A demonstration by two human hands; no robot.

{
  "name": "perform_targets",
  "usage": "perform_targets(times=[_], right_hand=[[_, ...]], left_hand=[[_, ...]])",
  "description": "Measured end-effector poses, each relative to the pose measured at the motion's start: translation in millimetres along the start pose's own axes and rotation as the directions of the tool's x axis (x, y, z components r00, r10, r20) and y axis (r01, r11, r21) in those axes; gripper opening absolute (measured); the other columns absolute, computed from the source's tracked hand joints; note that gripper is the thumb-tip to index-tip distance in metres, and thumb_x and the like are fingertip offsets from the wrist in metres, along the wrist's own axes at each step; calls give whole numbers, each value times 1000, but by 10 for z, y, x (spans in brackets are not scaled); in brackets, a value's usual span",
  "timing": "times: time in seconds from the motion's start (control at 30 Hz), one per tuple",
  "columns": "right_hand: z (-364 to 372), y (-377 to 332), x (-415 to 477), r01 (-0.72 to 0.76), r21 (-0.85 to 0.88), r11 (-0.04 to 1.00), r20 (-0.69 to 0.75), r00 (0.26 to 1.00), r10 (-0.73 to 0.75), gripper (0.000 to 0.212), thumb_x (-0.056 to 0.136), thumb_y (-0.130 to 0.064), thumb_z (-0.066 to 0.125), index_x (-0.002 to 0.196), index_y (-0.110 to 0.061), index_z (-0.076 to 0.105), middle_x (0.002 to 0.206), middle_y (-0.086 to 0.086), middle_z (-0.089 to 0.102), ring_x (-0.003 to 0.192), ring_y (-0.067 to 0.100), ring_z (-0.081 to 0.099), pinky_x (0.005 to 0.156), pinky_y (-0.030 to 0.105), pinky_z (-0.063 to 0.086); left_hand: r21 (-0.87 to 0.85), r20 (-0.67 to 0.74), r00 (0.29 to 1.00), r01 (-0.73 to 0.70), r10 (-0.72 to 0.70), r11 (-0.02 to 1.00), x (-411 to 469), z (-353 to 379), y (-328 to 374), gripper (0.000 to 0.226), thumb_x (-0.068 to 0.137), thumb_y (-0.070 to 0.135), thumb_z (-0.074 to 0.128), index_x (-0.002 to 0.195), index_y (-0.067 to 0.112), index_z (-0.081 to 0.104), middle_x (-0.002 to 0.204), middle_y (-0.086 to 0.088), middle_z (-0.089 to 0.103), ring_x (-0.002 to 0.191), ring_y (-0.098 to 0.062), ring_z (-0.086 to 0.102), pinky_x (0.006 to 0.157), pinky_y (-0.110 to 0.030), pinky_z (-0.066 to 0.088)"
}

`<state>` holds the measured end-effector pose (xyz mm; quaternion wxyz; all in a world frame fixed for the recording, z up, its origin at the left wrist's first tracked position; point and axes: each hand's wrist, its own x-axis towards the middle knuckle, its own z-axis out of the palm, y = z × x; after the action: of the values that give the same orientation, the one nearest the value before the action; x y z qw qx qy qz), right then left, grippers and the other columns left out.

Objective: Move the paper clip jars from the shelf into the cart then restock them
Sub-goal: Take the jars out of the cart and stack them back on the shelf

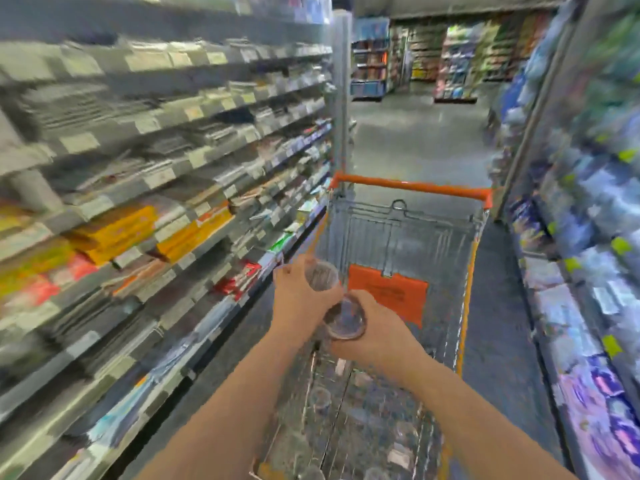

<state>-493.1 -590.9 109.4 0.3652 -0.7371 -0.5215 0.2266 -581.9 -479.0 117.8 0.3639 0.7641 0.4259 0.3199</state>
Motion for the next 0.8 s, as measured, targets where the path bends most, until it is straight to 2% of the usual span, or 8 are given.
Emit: perform_targets(times=[0.1, 0.17, 0.3, 0.37, 0.47, 0.63, 0.73, 0.8], right_hand=[[19, -419, -24, 81, 30, 996, 0, 997, -81, 45, 65, -43, 77, 97, -46, 45, 90, -26, 59, 81, -8, 57, 65, 9, 42], [41, -716, -24, 151, 29, 988, 24, 988, -152, 52, 68, -44, 76, 108, -43, 44, 96, -22, 59, 84, -3, 59, 66, 12, 42], [174, -1328, 93, 285, 62, 957, 72, 955, -289, 59, 71, -35, 78, 118, -30, 42, 94, -23, 55, 74, -12, 55, 60, 7, 41], [322, -1674, 190, 311, 52, 949, 117, 942, -315, 66, 70, -38, 77, 121, -32, 36, 103, -20, 56, 85, -8, 56, 67, 11, 45], [626, -2218, 372, 387, 28, 922, 170, 907, -386, 66, 71, -42, 75, 121, -30, 32, 108, -14, 58, 91, 3, 58, 72, 21, 48], [1229, -3250, 677, 507, 11, 862, 182, 846, -501, 60, 70, -42, 74, 113, -31, 34, 97, -17, 54, 82, -3, 53, 63, 16, 42], [1615, -3860, 856, 564, 18, 825, 174, 811, -558, 58, 69, -44, 75, 110, -32, 35, 96, -18, 52, 86, 3, 54, 73, 23, 47], [1892, -4223, 975, 603, 46, 796, 171, 781, -601, 59, 69, -45, 75, 111, -34, 35, 92, -22, 47, 81, -3, 50, 67, 17, 43]], left_hand=[[-17, -67, 997, -34, 33, 999, -152, -574, 155, 40, 70, 26, 76, 103, 23, 54, 101, 1, 49, 81, -8, 44, 65, -19, 33], [-13, -105, 991, -86, 84, 996, -217, -996, 224, 32, 67, 28, 78, 86, 32, 52, 84, 8, 51, 73, -7, 50, 64, -21, 40], [53, -159, 985, -55, 62, 997, -310, -1863, 211, 52, 72, 35, 76, 117, 35, 50, 115, 12, 49, 104, -7, 46, 81, -25, 36], [129, -206, 975, -60, 86, 990, -374, -2301, 147, 61, 70, 40, 75, 124, 35, 47, 118, 14, 49, 107, -6, 46, 82, -25, 36], [201, -263, 960, -39, 92, 979, -456, -2952, 19, 67, 69, 44, 75, 127, 37, 43, 119, 15, 49, 105, -6, 46, 80, -24, 35], [241, -387, 921, 55, 44, 969, -540, -4134, -223, 69, 71, 42, 75, 128, 32, 37, 110, 13, 40, 95, -7, 44, 65, -15, 34], [236, -462, 886, 91, 30, 968, -570, -4840, -422, 55, 71, 39, 76, 115, 30, 43, 99, 13, 48, 85, -8, 50, 69, -21, 38], [265, -503, 863, 96, 53, 959, -600, -5267, -570, 49, 71, 36, 77, 107, 29, 45, 89, 16, 50, 78, 0, 50, 64, -20, 41]])
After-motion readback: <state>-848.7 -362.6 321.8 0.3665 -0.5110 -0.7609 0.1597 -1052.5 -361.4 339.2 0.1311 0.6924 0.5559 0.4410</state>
